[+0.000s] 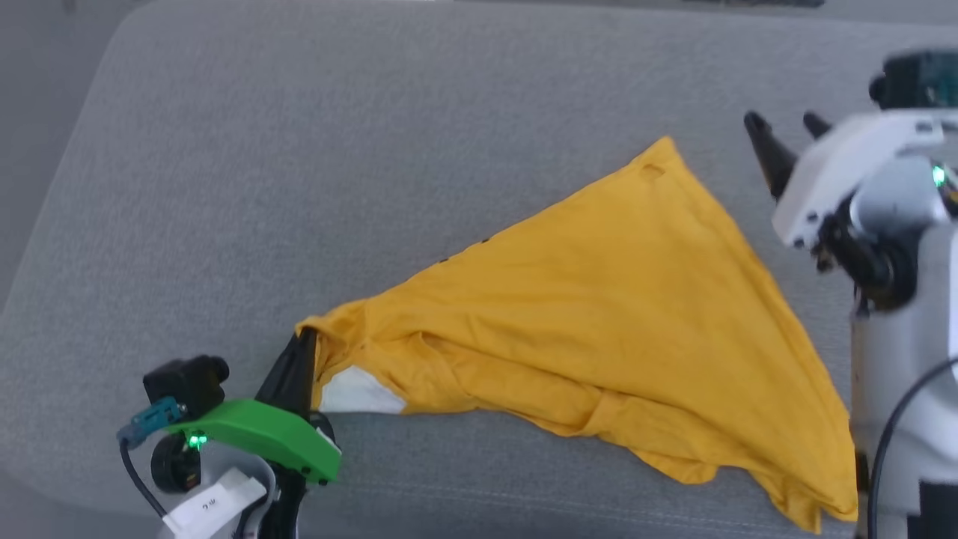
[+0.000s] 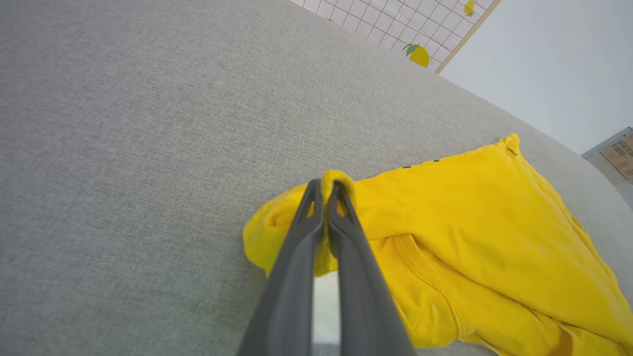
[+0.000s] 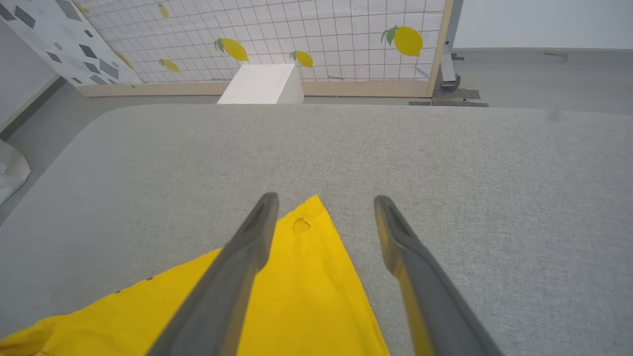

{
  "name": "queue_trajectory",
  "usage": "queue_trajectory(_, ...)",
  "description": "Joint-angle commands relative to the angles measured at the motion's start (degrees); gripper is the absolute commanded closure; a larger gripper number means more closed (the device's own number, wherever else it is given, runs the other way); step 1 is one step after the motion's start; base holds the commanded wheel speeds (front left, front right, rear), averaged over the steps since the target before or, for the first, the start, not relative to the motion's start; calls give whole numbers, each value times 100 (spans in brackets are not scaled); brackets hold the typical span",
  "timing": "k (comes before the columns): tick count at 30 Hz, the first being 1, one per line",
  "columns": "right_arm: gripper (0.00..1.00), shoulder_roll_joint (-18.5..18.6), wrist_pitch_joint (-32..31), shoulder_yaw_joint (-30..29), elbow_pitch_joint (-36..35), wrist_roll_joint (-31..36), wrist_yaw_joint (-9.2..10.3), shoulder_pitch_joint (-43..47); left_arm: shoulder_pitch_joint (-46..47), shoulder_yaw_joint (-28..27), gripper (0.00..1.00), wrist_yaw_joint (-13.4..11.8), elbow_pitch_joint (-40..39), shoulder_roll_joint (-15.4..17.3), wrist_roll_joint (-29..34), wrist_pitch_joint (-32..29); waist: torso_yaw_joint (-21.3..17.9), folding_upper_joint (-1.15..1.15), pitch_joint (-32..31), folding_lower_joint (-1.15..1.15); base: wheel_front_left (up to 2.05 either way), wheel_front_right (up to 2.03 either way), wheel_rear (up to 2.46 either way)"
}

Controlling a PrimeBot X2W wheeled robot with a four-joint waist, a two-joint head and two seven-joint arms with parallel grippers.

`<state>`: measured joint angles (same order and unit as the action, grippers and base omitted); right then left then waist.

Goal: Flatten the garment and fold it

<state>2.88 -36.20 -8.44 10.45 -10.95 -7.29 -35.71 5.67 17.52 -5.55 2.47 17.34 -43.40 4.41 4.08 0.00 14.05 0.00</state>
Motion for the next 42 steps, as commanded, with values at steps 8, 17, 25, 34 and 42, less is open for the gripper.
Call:
queue_trajectory(8, 0, 0, -837, -176, 1255, 1517, -20, -1296, 497, 1, 100, 298, 68, -118, -150, 152, 936, 0, 1176, 0, 0, 0, 0)
queue_trajectory(17, 0, 0, -1478, -347, 1910, 2355, -20, -1653, 701, 11, 100, 472, 285, -249, -260, 313, 1106, 0, 1516, 0, 0, 0, 0)
queue_trajectory(25, 100, 0, -1708, -201, 2094, 2089, -20, -1586, 697, -9, 100, 488, 484, -229, -273, 387, 991, 0, 1312, 0, 0, 0, 0)
queue_trajectory(34, 100, 116, -760, -229, 1185, 1215, -20, -1063, 417, 34, 100, 283, 464, -141, -189, 333, 505, 0, 255, 0, 0, 0, 0)
queue_trajectory(42, 100, 299, -1261, -377, -739, 119, -20, 1253, -172, 92, 100, -74, 308, -131, -174, 213, -174, 0, -709, 0, 0, 0, 0)
